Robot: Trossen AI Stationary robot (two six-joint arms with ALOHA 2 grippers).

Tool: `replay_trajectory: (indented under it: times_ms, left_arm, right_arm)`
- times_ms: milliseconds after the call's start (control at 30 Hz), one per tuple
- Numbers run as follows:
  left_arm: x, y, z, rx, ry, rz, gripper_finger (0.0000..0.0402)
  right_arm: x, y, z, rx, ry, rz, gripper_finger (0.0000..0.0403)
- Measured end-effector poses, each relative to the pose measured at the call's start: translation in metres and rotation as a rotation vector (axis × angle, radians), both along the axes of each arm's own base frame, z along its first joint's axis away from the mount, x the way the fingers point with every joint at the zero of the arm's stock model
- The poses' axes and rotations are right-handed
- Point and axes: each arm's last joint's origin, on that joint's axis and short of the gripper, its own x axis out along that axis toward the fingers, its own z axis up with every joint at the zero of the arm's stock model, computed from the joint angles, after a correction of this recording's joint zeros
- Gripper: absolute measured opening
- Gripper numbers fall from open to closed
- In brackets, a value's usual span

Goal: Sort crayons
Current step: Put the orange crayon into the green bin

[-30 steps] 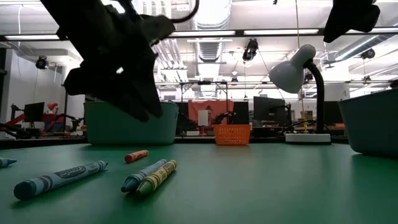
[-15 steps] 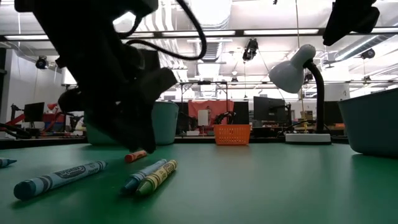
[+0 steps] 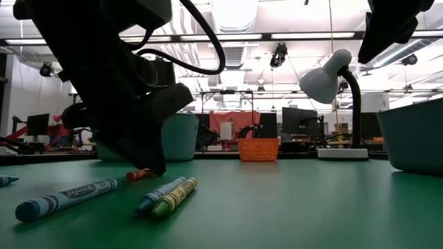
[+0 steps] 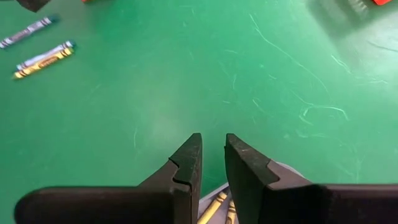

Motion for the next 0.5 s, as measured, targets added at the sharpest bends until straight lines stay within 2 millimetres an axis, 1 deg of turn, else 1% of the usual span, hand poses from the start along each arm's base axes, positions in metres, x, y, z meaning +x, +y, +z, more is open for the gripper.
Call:
replay_trajectory:
  times_ms: [200,333,400,500]
  left_arm:
    - [0.000,0.001,0.000,0.012,0.012,-0.022,0.0055]
    - [0.000,0.001,0.000,0.027,0.030,-0.057,0.0015]
    - [0.000,0.001,0.002,0.035,0.039,-0.081,0.0006]
    - [-0.001,0.004,0.008,0.036,0.057,-0.119,0.0007]
  right_arm:
    - [0.006,0.003,-0.009,-0.023,0.036,0.007,0.0063]
    - [0.007,0.004,-0.012,-0.036,0.049,0.025,0.0062]
    - [0.007,0.004,-0.011,-0.036,0.048,0.025,0.0060]
    - [0.007,0.004,-0.011,-0.035,0.046,0.025,0.0059]
